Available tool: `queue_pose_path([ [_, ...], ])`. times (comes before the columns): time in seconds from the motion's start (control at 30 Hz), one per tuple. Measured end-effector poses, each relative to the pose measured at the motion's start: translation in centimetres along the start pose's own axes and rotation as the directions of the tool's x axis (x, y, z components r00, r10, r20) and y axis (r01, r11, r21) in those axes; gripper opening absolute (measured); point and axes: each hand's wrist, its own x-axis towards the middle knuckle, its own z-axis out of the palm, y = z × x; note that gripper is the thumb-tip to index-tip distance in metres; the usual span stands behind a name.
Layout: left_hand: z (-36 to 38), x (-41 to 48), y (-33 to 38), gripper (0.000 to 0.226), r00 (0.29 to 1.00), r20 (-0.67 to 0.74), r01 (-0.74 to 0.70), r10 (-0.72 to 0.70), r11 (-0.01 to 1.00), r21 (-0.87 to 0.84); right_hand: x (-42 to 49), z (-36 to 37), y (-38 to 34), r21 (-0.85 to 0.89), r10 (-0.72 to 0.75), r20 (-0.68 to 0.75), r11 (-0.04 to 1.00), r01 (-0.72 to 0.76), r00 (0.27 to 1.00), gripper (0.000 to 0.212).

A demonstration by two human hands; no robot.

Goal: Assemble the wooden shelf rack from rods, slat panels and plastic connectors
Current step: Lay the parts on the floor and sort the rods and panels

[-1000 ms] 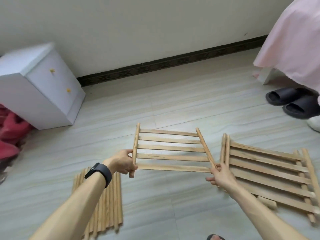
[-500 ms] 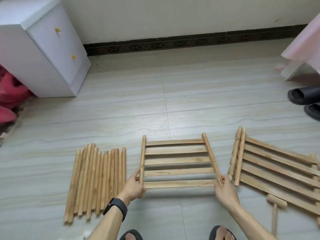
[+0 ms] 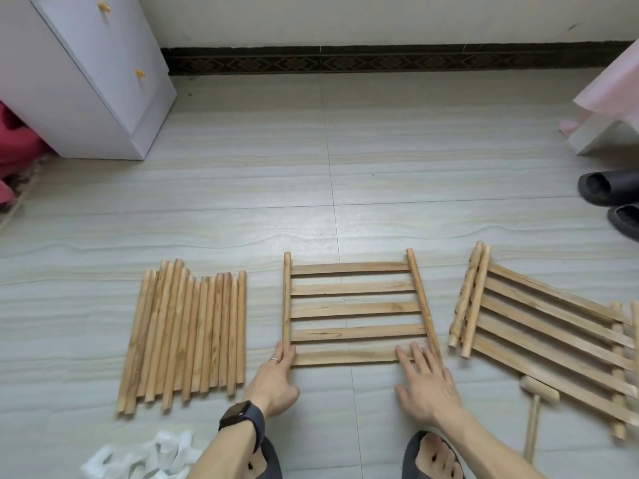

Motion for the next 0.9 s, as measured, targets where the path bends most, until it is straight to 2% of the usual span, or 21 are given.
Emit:
queue_pose_path([
  [0.17,-0.2,0.5,1.2,0.088,0.999,0.048,-0.013,0.013,1.0,-0.01,-0.2,-0.3,0.5,-0.035,0.054,0.081,0.998,-0.051,0.995,0.079],
  [0.27,-1.0,0.6,1.4,0.085,0.999,0.03,-0.019,0.019,1.0,0.009,0.1,-2.0,0.6,-0.072,0.061,0.136,0.996,-0.051,0.989,0.077],
  [0.37,-2.4,-0.2,0.6,0.072,0.993,-0.109,-0.05,0.042,0.997,-0.067,0.9,-4.3,-0.8,-0.119,0.024,0.124,0.993,-0.009,0.992,0.068],
  [0.47,-4.5,-2.2,-1.7,0.05,0.931,-0.364,-0.075,0.01,0.984,-0.164,2.2,-6.4,-4.3,-0.152,-0.096,0.055,0.983,0.103,0.994,0.064],
  [0.57,-6.4,-4.8,-6.0,0.042,0.817,-0.56,0.022,-0.142,0.976,-0.215,3.5,-7.9,-9.8,-0.2,-0.255,0.014,0.947,0.252,0.967,0.061],
  [0.63,-6.9,-6.7,-9.8,0.044,0.759,-0.578,0.162,-0.3,0.947,-0.279,4.0,-8.0,-13.7,-0.227,-0.355,-0.01,0.911,0.344,0.935,0.061],
  [0.7,-6.9,-8.6,-13.6,0.048,0.701,-0.538,0.327,-0.468,0.882,-0.34,4.0,-7.3,-17.1,-0.243,-0.443,-0.01,0.871,0.427,0.897,0.062],
  [0.77,-6.5,-10.4,-17.1,0.049,0.65,-0.464,0.439,-0.602,0.796,-0.417,3.7,-5.9,-19.6,-0.251,-0.484,0.049,0.841,0.48,0.874,0.065],
  [0.83,-5.7,-11.7,-20.0,0.052,0.621,-0.375,0.514,-0.688,0.719,-0.467,3.4,-4.0,-20.9,-0.27,-0.459,0.137,0.835,0.479,0.878,0.071],
  [0.9,-4.8,-12.4,-22.2,0.054,0.625,-0.304,0.555,-0.719,0.684,-0.474,3.4,-2.2,-20.9,-0.308,-0.404,0.202,0.839,0.449,0.892,0.076],
])
